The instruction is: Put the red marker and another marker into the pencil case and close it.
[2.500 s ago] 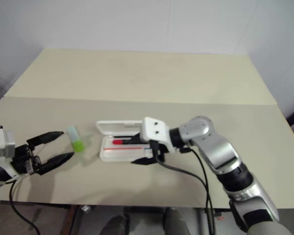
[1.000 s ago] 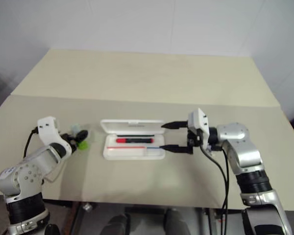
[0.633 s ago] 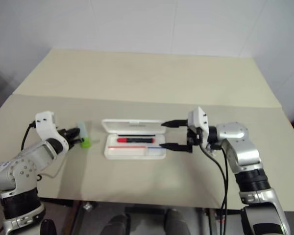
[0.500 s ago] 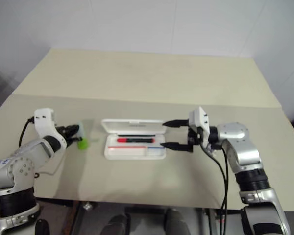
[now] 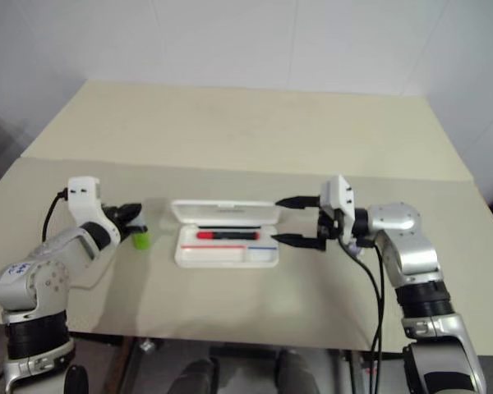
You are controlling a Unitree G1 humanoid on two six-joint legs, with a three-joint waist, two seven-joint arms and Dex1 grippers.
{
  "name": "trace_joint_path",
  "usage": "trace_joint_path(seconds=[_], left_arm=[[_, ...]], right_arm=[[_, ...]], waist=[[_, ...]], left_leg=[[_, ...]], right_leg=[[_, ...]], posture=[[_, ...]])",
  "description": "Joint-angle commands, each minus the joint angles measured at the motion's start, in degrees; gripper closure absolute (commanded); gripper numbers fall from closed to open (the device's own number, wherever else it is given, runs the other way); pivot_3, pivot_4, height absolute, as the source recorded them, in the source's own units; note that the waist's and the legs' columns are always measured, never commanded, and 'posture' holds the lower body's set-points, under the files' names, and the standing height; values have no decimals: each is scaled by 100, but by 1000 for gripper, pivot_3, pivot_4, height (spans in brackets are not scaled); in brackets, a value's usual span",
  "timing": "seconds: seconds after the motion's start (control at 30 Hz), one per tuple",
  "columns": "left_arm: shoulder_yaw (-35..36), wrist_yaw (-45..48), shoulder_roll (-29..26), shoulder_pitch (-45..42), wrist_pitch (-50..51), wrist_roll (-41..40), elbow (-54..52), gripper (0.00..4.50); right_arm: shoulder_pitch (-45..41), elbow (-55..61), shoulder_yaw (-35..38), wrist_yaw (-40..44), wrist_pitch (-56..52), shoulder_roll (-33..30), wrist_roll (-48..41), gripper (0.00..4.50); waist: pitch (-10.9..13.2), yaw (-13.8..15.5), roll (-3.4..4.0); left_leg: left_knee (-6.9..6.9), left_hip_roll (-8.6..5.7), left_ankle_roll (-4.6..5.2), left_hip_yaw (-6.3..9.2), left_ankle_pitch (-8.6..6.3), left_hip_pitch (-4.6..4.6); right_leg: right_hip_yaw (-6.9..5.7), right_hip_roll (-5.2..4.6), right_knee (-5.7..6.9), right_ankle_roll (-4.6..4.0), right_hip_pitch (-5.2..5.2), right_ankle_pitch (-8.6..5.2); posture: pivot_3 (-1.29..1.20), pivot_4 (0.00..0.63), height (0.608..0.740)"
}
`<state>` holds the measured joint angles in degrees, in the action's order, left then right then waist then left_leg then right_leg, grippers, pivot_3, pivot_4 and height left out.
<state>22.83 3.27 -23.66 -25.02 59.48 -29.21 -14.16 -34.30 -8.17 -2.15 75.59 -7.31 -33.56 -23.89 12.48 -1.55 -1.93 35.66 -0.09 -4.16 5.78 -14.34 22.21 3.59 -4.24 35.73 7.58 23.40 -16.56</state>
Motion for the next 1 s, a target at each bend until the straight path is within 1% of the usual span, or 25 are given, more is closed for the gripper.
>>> trace_joint_path(seconds=[0.03,0.07,0.1,0.17,0.23,0.27,0.33,0.43,0.47,0.53,0.6,0.67,0.77,0.83,0.93,1.0], left_arm=[[-26,393,-64,-194,139,-308,15,4367],[52,496,1,-257,257,-484,105,4367],[250,289,159,-300,286,-511,136,4367],[528,-67,359,-309,356,-486,163,4011],[586,-200,416,-286,463,-465,132,3550],[577,-239,433,-264,517,-460,86,3161],[435,-414,407,-134,593,-283,-116,2520],[169,-723,337,36,734,47,-390,1573],[59,-870,317,82,813,205,-487,1189],[-19,-1022,398,120,905,334,-631,507],[-52,-1112,482,122,959,427,-710,35],[-257,-1300,423,132,1049,731,-692,35],[-348,-1350,515,70,1030,888,-634,35],[-505,-1383,478,-15,1052,1053,-573,35],[-660,-1403,438,-200,1211,1243,-427,35],[-708,-1363,423,-385,1506,1304,-298,35]], right_arm=[[-67,112,82,-47,66,-22,-12,0],[-68,108,78,-51,68,-21,-4,0],[-72,98,73,-60,70,-18,11,0],[-79,81,63,-70,69,-16,45,0],[-86,67,60,-65,70,-15,66,0],[-91,58,59,-63,73,-12,74,0],[-111,30,55,-60,79,-3,94,0],[-131,-7,50,-46,91,4,110,0],[-137,-19,43,-42,98,6,119,0],[-150,-46,32,-32,108,13,133,0],[-166,-73,25,-20,118,26,151,0],[-189,-102,10,-12,126,45,172,0],[-222,-151,-7,-7,151,69,201,0],[-231,-170,-11,0,168,75,208,0],[-231,-180,-20,-5,189,89,219,0],[-224,-175,-23,-11,196,92,224,0]], waist=[[0,-1,0],[0,-1,0],[0,-2,0],[0,-12,0],[0,-20,0],[0,-18,0],[0,-9,0],[0,-4,0],[0,-3,0],[0,-3,0],[0,-5,0],[0,-4,0],[0,-7,0],[0,-3,0],[0,-1,0],[0,-2,0]], left_leg=[[0,0,0,0,0,0],[0,0,0,0,0,1],[-1,0,0,0,0,1],[0,0,0,0,0,1],[0,0,0,0,0,1],[-1,1,0,0,0,1],[-1,1,0,0,0,1],[4,-2,0,0,0,2],[5,-2,0,0,0,2],[5,-2,0,0,0,1],[6,-2,0,0,0,0],[7,-2,0,0,0,1],[8,-2,0,0,0,1],[7,-2,0,0,0,1],[8,-3,0,0,0,2],[9,-3,0,0,0,2]], right_leg=[[0,0,-1,1,0,0],[0,0,-1,1,0,1],[0,0,-1,1,0,0],[0,0,-2,2,0,1],[0,0,-1,3,1,1],[0,1,1,3,3,1],[0,1,2,3,4,1],[1,-1,-1,6,0,3],[1,-1,-1,6,0,4],[1,-1,0,6,-1,4],[1,0,2,6,-1,4],[1,0,3,6,-1,4],[1,0,3,6,-1,4],[1,0,2,7,-1,4],[1,0,1,7,-1,4],[1,0,2,7,-1,4]], posture=[[0,150,740],[0,150,740],[0,150,740],[0,150,740],[0,150,740],[0,150,740],[0,150,740],[0,150,740],[0,150,740],[0,150,740],[0,150,740],[0,150,740],[0,150,740],[0,150,740],[0,150,740],[0,150,740]])
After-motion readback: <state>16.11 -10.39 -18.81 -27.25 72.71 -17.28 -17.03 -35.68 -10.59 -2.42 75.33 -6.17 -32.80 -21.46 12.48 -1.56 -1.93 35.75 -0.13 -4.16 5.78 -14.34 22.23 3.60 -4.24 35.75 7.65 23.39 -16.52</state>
